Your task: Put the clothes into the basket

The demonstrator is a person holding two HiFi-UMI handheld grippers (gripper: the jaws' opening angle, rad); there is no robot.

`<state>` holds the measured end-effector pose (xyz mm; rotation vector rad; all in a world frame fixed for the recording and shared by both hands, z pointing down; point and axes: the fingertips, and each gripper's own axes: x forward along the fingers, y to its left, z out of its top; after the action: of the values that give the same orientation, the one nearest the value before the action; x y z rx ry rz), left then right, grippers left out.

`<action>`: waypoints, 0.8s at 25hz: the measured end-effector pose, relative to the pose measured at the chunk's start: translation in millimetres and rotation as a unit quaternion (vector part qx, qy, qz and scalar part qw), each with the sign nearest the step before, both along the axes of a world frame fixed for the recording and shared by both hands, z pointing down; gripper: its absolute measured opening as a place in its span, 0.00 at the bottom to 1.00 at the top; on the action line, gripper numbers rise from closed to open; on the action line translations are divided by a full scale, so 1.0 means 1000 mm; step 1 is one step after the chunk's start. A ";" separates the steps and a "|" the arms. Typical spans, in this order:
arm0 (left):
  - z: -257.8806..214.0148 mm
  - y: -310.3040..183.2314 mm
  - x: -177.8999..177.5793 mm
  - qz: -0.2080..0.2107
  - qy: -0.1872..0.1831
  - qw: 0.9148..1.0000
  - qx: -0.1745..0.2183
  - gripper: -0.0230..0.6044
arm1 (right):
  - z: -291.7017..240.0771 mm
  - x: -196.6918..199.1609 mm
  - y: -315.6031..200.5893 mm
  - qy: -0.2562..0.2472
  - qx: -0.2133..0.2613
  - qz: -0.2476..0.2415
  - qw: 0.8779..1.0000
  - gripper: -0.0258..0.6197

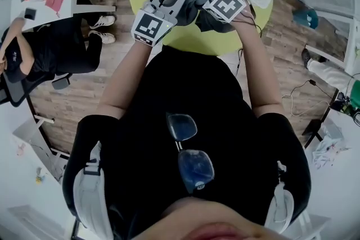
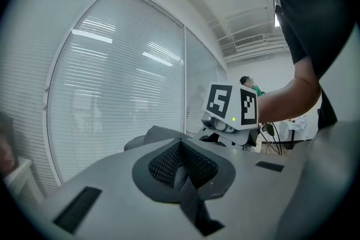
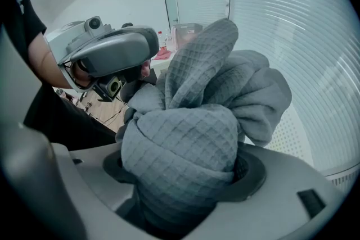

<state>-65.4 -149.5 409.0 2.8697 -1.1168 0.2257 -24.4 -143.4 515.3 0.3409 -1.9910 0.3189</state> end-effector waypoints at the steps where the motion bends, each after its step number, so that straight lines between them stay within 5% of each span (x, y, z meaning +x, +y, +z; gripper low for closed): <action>1: -0.004 0.000 0.008 0.001 0.000 1.000 0.003 0.05 | -0.005 0.007 -0.001 -0.003 0.002 -0.002 1.000 0.63; 20: -0.046 -0.056 0.079 -0.024 0.010 0.999 0.042 0.05 | -0.075 0.100 -0.103 0.025 0.090 -0.011 0.996 0.63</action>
<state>13.8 -205.2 362.8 2.9062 -1.2200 0.1510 76.0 -246.7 440.7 0.4354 -1.9781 0.1163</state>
